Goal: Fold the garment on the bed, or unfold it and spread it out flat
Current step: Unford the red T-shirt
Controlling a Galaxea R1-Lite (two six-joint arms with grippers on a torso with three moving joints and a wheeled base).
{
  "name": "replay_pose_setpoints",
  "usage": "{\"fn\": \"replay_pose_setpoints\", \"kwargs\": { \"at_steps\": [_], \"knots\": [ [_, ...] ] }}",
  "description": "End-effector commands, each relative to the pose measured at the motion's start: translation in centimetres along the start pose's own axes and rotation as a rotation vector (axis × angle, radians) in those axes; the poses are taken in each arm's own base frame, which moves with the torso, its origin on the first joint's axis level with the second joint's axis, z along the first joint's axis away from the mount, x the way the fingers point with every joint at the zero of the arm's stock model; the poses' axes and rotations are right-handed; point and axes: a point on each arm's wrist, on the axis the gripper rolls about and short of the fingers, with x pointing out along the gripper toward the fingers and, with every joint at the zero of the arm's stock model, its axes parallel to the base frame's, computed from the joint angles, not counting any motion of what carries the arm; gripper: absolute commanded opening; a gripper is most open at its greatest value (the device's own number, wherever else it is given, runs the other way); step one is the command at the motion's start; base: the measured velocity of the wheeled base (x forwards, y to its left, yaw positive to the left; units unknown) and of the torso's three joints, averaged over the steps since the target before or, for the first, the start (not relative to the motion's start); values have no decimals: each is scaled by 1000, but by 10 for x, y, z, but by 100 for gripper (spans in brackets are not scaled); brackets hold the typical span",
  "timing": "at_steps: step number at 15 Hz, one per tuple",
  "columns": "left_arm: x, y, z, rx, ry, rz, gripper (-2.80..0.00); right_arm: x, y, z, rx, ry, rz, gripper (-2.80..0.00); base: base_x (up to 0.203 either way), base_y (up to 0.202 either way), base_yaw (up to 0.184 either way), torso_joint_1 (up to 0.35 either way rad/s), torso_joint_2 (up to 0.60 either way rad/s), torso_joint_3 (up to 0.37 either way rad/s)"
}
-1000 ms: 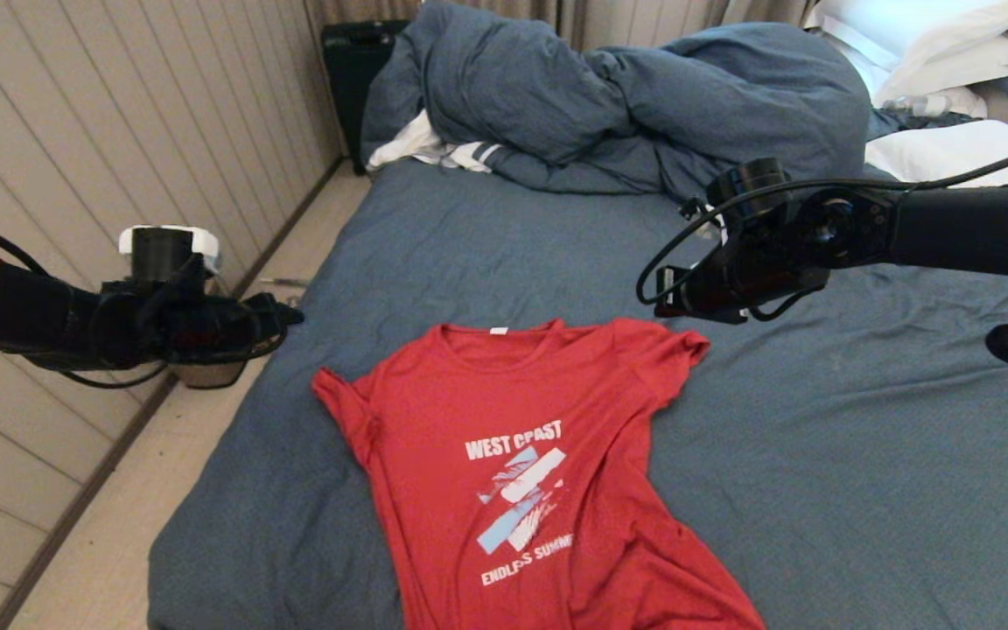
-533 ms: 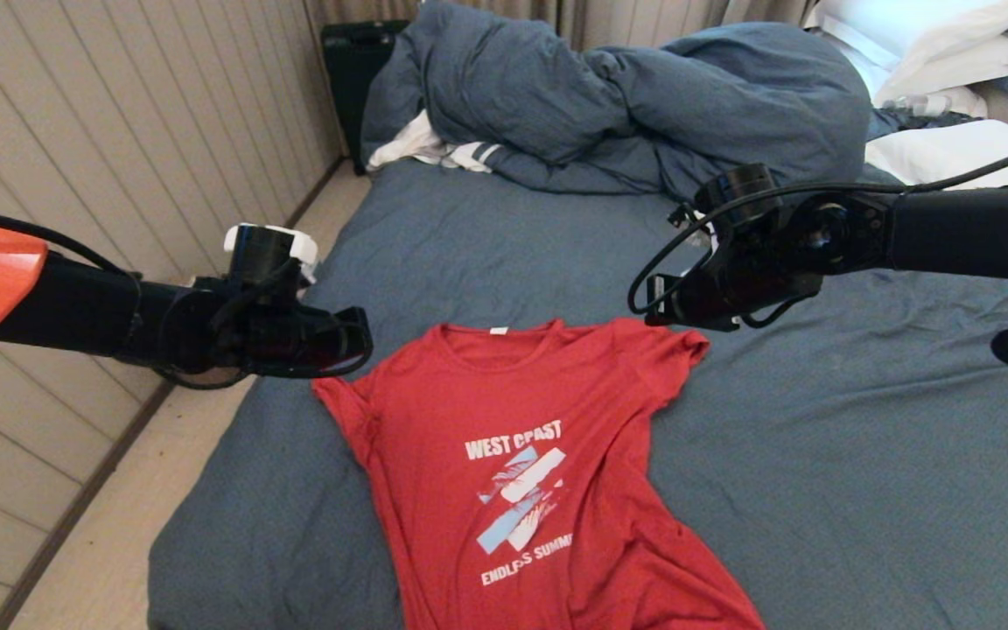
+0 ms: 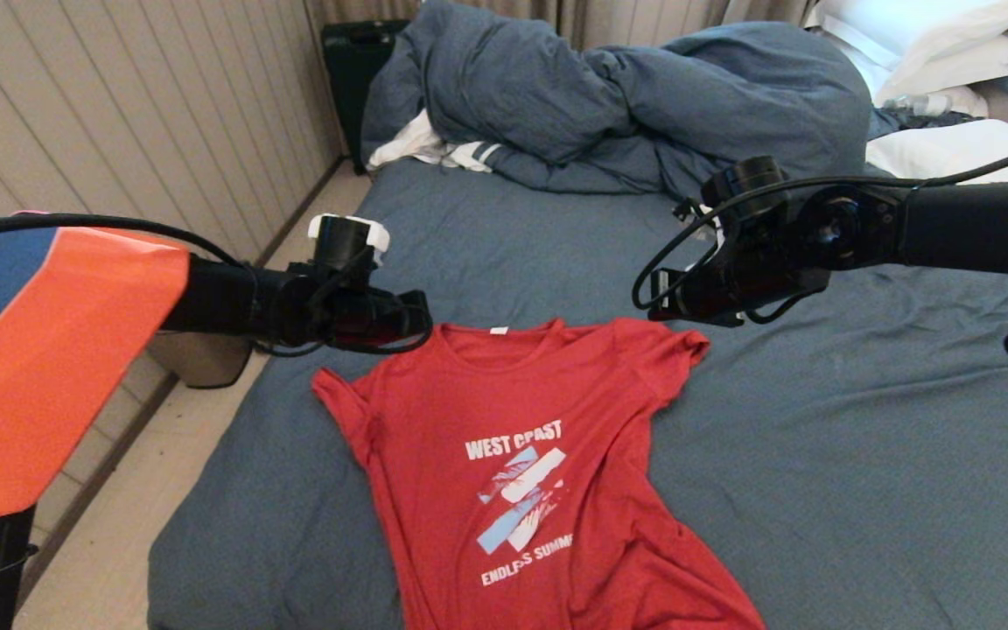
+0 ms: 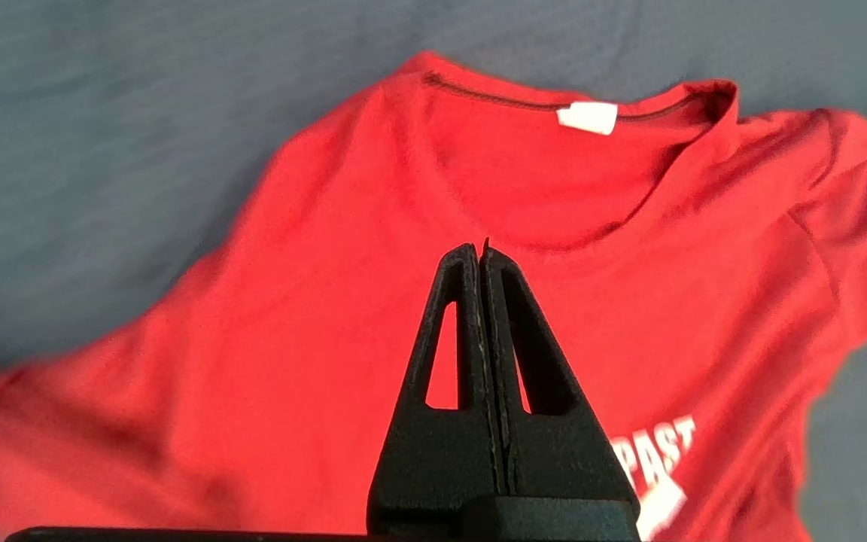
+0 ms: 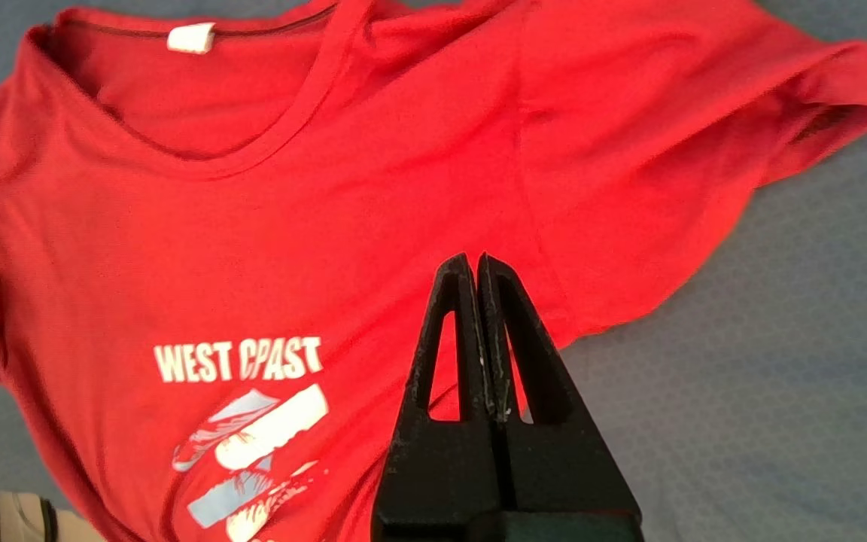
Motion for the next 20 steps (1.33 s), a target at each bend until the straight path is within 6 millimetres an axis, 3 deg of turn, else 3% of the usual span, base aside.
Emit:
{"fn": "replay_pose_setpoints", "kwargs": {
  "at_steps": [1,3,4,6,13,16,20],
  "knots": [
    [27,5,-11,6,25,23,-280,1,1,-1,0,4,1,-280,0,0,0,0,0,0],
    [29,8,-16,25,6,116,-280,-1,3,1,-4,-4,6,-280,0,0,0,0,0,0],
    [32,9,-17,47,4,121,0,-1,6,0,-8,-1,14,-280,0,0,0,0,0,0],
    [42,12,-21,54,5,120,0,0,9,-4,-13,13,16,-280,0,0,0,0,0,0],
    [46,17,-13,82,-8,56,0,5,9,-5,-16,19,15,-280,0,0,0,0,0,0],
    [64,18,-11,112,-31,35,0,7,8,-6,-15,25,12,-280,0,0,0,0,0,0],
    [70,28,-19,137,-33,129,0,13,4,-8,-11,36,3,-280,0,0,0,0,0,0]
  ]
}}
